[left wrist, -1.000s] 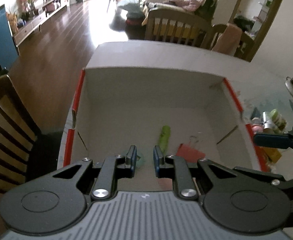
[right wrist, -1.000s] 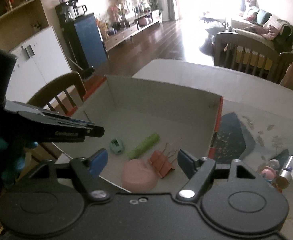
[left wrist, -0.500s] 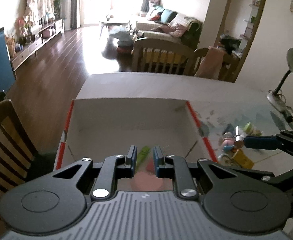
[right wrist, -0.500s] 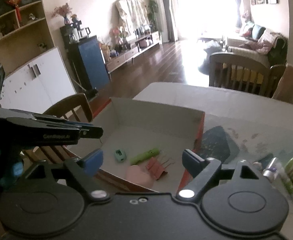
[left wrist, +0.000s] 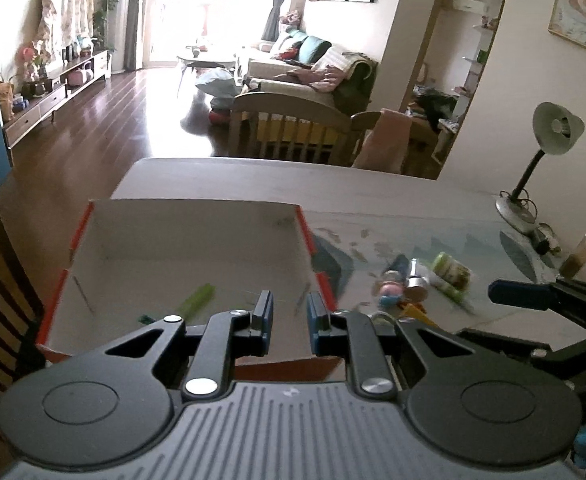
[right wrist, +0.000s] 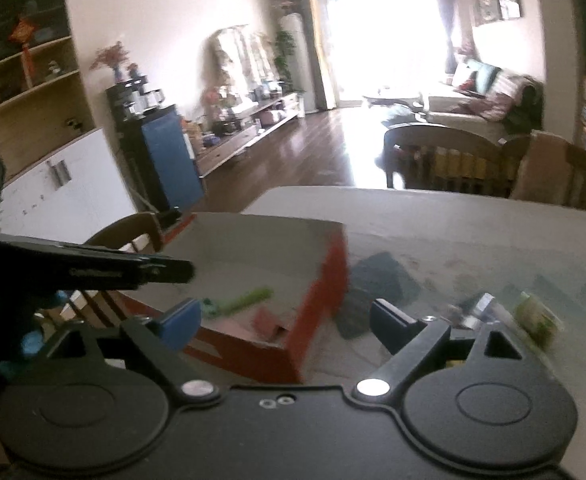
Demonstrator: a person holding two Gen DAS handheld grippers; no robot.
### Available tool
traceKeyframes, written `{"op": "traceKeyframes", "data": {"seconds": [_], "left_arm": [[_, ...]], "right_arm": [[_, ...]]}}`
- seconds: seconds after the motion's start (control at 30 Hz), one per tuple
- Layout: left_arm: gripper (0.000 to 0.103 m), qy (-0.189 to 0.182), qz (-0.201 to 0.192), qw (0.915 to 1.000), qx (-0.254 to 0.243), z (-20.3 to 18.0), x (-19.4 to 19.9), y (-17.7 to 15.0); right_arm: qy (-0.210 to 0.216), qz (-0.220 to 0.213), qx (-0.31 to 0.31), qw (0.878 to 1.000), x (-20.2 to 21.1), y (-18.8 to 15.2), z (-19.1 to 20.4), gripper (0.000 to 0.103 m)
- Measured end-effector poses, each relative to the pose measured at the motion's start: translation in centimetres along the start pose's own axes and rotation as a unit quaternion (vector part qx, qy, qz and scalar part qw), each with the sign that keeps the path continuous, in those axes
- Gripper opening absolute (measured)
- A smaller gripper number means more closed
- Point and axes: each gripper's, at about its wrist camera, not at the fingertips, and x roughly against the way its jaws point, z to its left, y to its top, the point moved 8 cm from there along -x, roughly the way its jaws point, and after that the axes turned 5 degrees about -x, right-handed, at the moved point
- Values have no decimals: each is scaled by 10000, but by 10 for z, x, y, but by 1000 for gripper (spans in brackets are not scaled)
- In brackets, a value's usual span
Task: Organize rigid objects
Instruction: 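Withdraw both grippers from the box toward the table items, then grasp the yellow carton with the left gripper while the right gripper grasps the white glue stick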
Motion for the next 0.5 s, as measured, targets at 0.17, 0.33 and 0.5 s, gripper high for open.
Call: {"op": "traceKeyframes", "data": {"seconds": [0.17, 0.33, 0.5], "left_arm": [[35, -127, -3, 9999, -30, -29, -9, -9], [69, -161, -84, 9998, -32, -60, -22, -11], [71, -133, -4, 9999, -69, -87, -42, -13]], "right_arm": [[-248, 48, -302, 9992, 18, -14, -51, 92], [-509, 86, -495, 9974, 31, -24, -97, 92], [-666, 81, -509, 9964, 38, -26, -138, 91]]}}
